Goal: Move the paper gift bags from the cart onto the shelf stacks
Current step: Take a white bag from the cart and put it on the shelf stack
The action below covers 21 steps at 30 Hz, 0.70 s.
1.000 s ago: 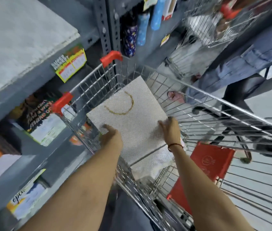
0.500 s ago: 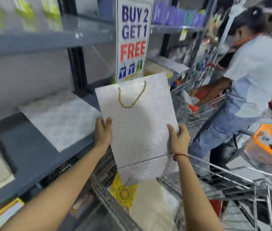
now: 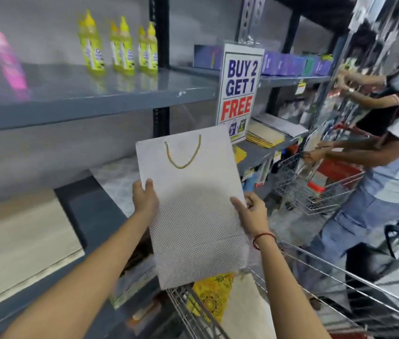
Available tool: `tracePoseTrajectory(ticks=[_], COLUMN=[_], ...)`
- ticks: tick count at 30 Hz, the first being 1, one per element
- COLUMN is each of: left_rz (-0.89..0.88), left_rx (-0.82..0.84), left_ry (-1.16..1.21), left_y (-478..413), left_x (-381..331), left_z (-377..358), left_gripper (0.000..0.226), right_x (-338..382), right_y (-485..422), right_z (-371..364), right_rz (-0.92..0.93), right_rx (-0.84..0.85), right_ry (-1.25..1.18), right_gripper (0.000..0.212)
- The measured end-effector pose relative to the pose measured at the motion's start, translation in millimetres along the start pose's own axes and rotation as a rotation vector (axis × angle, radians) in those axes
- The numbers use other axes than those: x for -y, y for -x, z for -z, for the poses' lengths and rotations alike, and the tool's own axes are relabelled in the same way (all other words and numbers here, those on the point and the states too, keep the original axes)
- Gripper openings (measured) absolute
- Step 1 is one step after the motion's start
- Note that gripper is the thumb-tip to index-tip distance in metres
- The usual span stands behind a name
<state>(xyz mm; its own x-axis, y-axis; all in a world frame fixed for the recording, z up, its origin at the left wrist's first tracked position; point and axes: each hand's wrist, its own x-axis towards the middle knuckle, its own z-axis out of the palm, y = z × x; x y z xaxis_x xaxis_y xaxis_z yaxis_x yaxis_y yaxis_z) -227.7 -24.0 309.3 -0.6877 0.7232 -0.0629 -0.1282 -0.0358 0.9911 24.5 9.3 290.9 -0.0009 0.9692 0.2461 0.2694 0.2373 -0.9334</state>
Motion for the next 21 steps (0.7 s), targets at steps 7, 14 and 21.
tracePoseTrajectory(ticks=[7, 14, 21], left_rz=[0.104, 0.196, 0.199], left_rx=[-0.25, -0.37, -0.168], left_ry=[-0.102, -0.046, -0.426], left_y=[-40.9, -76.5, -65.7], left_x=[5.0, 10.7, 40.1], left_z=[52.5, 78.0, 58.6], left_gripper=[0.039, 0.038, 0.041], right_x=[-29.5, -41.5, -42.3], right_y=[9.6, -17.6, -82.8], right_z=[-26.2, -61.1, -109.3], right_rz=[-0.183, -0.195, -0.208], right_rx=[0.613, 0.493, 0.313], right_ry=[0.054, 0.101, 0.154], right_gripper=[0.04, 0.029, 0.039])
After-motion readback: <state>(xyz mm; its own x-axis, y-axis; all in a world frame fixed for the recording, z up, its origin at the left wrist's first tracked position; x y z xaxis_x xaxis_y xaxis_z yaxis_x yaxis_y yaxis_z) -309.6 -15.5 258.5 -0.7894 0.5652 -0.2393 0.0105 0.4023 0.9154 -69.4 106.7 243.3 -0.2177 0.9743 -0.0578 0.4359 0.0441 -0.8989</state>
